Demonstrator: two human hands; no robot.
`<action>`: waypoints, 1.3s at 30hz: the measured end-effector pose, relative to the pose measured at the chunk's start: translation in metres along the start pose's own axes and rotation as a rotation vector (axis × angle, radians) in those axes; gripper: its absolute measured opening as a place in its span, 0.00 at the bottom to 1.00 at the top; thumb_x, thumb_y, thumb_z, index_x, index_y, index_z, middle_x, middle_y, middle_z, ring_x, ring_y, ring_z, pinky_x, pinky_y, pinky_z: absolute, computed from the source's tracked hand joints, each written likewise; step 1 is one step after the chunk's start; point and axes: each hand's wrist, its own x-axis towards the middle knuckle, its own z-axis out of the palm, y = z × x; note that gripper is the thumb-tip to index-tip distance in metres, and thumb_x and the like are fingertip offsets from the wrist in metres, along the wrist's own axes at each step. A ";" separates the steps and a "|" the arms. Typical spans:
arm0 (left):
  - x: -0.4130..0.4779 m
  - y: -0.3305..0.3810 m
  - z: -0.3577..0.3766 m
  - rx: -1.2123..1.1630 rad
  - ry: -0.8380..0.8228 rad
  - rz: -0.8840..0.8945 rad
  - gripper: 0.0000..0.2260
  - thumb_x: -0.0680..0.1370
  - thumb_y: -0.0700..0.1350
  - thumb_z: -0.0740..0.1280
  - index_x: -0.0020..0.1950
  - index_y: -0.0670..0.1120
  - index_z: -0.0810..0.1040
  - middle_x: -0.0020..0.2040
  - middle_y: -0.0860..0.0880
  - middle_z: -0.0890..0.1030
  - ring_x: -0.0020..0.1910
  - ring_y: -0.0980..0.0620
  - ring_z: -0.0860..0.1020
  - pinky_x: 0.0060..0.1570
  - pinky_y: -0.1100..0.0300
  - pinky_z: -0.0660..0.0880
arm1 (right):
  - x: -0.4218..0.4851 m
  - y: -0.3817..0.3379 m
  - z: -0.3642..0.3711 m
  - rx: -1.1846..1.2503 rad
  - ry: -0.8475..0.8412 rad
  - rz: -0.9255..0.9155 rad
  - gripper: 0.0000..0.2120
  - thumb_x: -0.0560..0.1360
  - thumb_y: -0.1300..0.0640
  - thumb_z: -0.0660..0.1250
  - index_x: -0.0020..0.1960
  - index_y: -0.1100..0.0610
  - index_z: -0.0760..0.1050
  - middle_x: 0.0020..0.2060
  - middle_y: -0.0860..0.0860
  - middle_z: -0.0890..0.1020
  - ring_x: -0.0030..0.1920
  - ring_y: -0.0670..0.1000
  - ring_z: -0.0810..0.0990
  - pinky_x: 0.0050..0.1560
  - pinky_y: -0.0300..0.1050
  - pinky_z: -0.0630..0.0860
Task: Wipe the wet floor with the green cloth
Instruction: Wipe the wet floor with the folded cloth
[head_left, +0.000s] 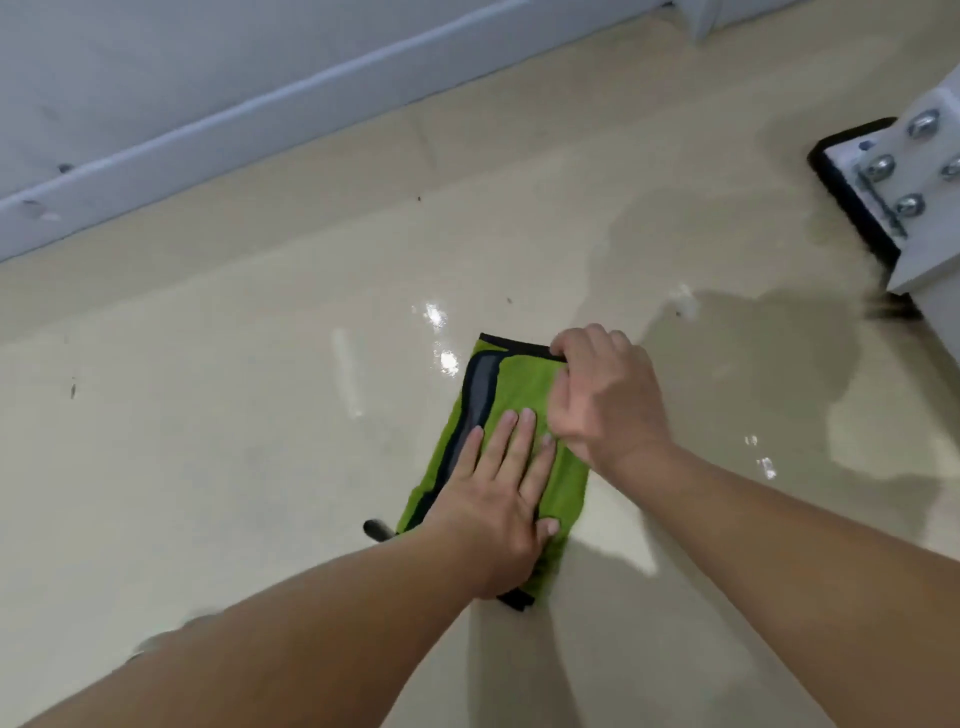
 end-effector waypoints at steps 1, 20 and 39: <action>-0.005 -0.003 0.004 -0.007 -0.039 -0.030 0.33 0.86 0.60 0.43 0.81 0.45 0.29 0.79 0.40 0.24 0.75 0.42 0.20 0.79 0.40 0.32 | -0.007 -0.025 0.002 0.032 -0.055 -0.035 0.16 0.69 0.55 0.60 0.54 0.56 0.78 0.46 0.52 0.79 0.46 0.58 0.76 0.49 0.53 0.72; -0.076 -0.209 0.123 -0.355 0.393 -0.315 0.34 0.84 0.66 0.40 0.84 0.50 0.35 0.84 0.44 0.33 0.82 0.46 0.32 0.81 0.41 0.37 | -0.084 -0.173 0.030 -0.207 -0.502 0.050 0.19 0.81 0.51 0.60 0.71 0.52 0.70 0.67 0.52 0.68 0.70 0.56 0.66 0.64 0.57 0.74; -0.120 -0.228 0.186 -0.350 0.547 -0.395 0.34 0.83 0.65 0.40 0.85 0.49 0.41 0.85 0.42 0.39 0.84 0.44 0.37 0.81 0.40 0.40 | -0.190 -0.231 0.058 -0.325 -0.467 0.163 0.16 0.81 0.49 0.59 0.68 0.49 0.73 0.61 0.49 0.73 0.61 0.55 0.74 0.55 0.54 0.78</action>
